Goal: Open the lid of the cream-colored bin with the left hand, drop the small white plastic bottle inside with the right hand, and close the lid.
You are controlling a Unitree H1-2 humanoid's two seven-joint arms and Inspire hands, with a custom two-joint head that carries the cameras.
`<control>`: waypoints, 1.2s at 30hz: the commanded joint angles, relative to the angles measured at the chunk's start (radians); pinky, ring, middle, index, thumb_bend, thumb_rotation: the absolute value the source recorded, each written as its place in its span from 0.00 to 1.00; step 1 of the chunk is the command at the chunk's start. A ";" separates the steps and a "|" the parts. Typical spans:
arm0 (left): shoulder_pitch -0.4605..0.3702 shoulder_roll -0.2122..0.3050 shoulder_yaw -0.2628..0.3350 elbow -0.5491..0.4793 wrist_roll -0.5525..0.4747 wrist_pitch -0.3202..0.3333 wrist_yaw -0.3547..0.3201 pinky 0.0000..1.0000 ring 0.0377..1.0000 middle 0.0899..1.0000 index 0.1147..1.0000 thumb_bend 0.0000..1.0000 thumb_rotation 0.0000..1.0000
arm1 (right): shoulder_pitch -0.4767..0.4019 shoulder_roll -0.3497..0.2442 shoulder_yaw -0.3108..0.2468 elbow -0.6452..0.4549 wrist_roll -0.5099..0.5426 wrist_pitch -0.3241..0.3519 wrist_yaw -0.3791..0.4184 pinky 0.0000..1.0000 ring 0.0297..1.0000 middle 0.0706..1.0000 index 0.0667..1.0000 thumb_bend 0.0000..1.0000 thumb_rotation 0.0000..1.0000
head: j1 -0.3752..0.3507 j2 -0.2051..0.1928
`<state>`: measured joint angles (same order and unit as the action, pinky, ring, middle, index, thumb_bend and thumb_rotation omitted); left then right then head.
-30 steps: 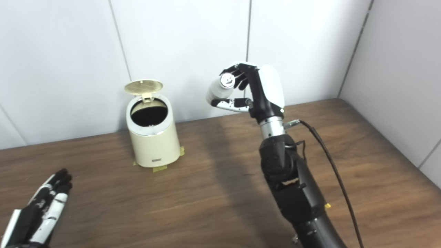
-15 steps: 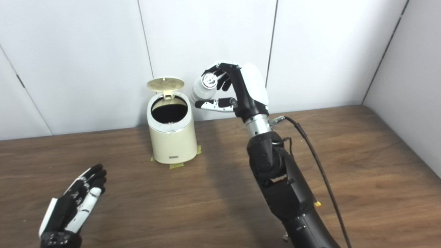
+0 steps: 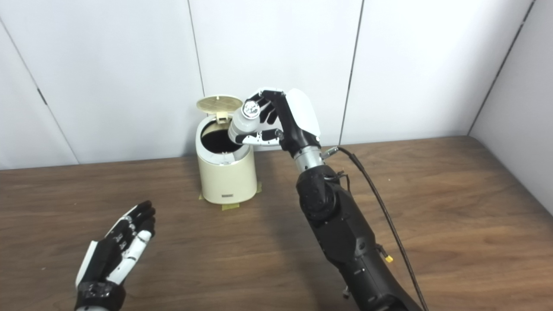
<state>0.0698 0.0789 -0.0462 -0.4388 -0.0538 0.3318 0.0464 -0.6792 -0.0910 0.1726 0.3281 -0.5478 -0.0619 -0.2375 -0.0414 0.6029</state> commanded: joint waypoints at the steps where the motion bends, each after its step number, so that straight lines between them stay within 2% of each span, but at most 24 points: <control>1: 0.009 -0.046 -0.004 -0.027 0.017 -0.045 0.012 0.86 0.89 0.87 0.88 0.49 0.47 | -0.071 0.005 0.005 -0.016 -0.001 -0.051 -0.023 0.36 0.41 0.46 0.45 0.50 0.00 | 0.003 0.001; 14: 0.012 -0.072 -0.011 -0.021 0.020 -0.056 0.011 0.84 0.87 0.87 0.87 0.48 0.43 | -0.088 0.037 0.023 0.008 0.005 -0.081 -0.031 0.36 0.41 0.46 0.44 0.50 0.00 | 0.023 0.006; 33: 0.021 -0.081 -0.029 -0.053 0.023 -0.037 0.027 0.84 0.88 0.86 0.87 0.48 0.44 | -0.081 0.031 0.038 0.074 -0.041 -0.089 -0.075 0.36 0.40 0.46 0.45 0.50 0.00 | 0.037 0.020; 36: 0.023 -0.081 -0.029 -0.059 0.024 -0.033 0.029 0.84 0.88 0.87 0.87 0.48 0.44 | -0.078 0.029 0.041 0.076 -0.056 -0.082 -0.083 0.36 0.40 0.46 0.45 0.50 0.00 | 0.012 0.018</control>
<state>0.0724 0.0411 -0.0735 -0.4631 -0.0375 0.3187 0.0691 -0.7121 -0.0578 0.2132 0.4308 -0.5921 -0.1267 -0.2922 -0.0122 0.6213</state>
